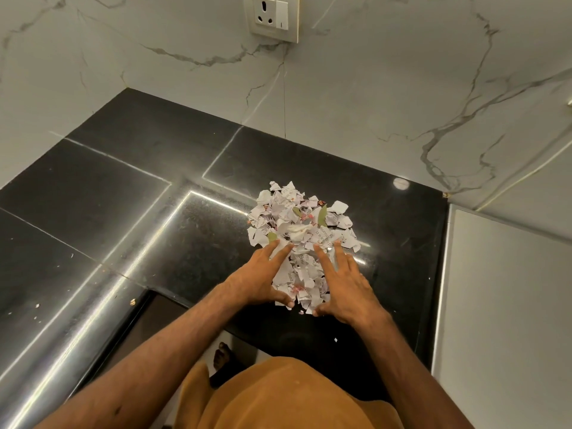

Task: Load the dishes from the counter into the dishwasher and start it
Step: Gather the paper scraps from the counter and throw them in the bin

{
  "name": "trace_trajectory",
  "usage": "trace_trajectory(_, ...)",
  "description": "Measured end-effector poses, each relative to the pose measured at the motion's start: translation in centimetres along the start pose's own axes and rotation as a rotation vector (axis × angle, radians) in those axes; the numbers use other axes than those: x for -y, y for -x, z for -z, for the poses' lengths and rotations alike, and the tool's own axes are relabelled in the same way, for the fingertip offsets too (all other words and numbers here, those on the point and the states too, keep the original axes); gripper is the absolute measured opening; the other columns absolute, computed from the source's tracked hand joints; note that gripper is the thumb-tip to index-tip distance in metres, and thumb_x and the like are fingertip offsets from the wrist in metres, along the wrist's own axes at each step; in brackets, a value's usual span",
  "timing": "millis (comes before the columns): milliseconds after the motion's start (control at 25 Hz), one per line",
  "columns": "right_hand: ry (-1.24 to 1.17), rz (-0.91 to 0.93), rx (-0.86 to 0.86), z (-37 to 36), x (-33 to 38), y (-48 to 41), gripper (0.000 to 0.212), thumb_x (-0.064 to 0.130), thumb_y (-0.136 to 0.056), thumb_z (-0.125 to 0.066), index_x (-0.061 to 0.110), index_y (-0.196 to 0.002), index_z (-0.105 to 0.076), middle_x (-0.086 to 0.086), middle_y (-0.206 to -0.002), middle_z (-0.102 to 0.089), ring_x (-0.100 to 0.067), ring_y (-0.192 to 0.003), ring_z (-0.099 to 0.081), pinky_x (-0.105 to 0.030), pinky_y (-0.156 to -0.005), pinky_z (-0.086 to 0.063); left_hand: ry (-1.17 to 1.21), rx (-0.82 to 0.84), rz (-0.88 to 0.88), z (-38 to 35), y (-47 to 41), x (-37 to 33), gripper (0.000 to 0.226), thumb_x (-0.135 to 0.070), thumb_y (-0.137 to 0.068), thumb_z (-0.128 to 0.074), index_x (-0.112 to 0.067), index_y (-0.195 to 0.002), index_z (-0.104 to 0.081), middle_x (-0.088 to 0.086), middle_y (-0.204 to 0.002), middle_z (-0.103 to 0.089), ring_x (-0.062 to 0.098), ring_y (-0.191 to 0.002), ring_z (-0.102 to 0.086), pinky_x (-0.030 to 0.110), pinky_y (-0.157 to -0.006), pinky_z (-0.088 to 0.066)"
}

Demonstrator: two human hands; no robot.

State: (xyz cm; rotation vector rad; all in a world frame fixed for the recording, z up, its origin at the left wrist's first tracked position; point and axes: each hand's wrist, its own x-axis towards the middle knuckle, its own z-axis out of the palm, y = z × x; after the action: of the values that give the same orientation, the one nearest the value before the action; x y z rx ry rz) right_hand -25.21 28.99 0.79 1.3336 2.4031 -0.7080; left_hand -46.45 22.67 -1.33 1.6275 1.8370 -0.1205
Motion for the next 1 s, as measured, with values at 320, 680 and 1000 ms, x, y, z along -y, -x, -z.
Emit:
trace_trajectory(320,0.043,0.007,-0.032,-0.7,2.2,-1.3,0.108,0.053,-0.089,-0.075,0.049,-0.162,0.005,-0.009,-0.171,0.021,-0.044,-0.158,-0.007,-0.064,-0.112,-0.042,-0.016,-0.087,-0.053,-1.2,-0.6,-1.9,0.118,-0.051,-0.083,-0.080,-0.027,-0.165,0.001,0.003,-0.172,-0.004,0.024,-0.157,-0.008,0.041,-0.126,-0.016)
trace_trajectory(680,0.035,-0.005,-0.007,0.8,1.3,-0.4,0.102,0.054,-0.089,-0.074,0.051,-0.161,-0.002,-0.010,-0.172,0.002,-0.037,-0.152,-0.026,-0.059,-0.106,-0.047,-0.120,0.042,-0.059,0.1,-0.6,-1.0,0.146,-0.062,-0.064,-0.088,-0.035,-0.160,0.018,0.000,-0.171,0.015,0.028,-0.158,0.004,0.057,-0.126,-0.018)
trace_trajectory(1000,0.095,-0.041,-0.031,-0.2,1.7,-2.0,0.093,0.029,-0.094,-0.075,0.051,-0.160,-0.014,-0.009,-0.170,-0.010,-0.035,-0.145,-0.036,-0.052,-0.107,-0.049,-0.079,-0.139,-0.127,-1.0,-0.8,-1.8,0.087,-0.031,-0.096,-0.069,-0.018,-0.164,-0.016,0.002,-0.167,-0.023,0.019,-0.151,-0.022,0.034,-0.124,-0.023)
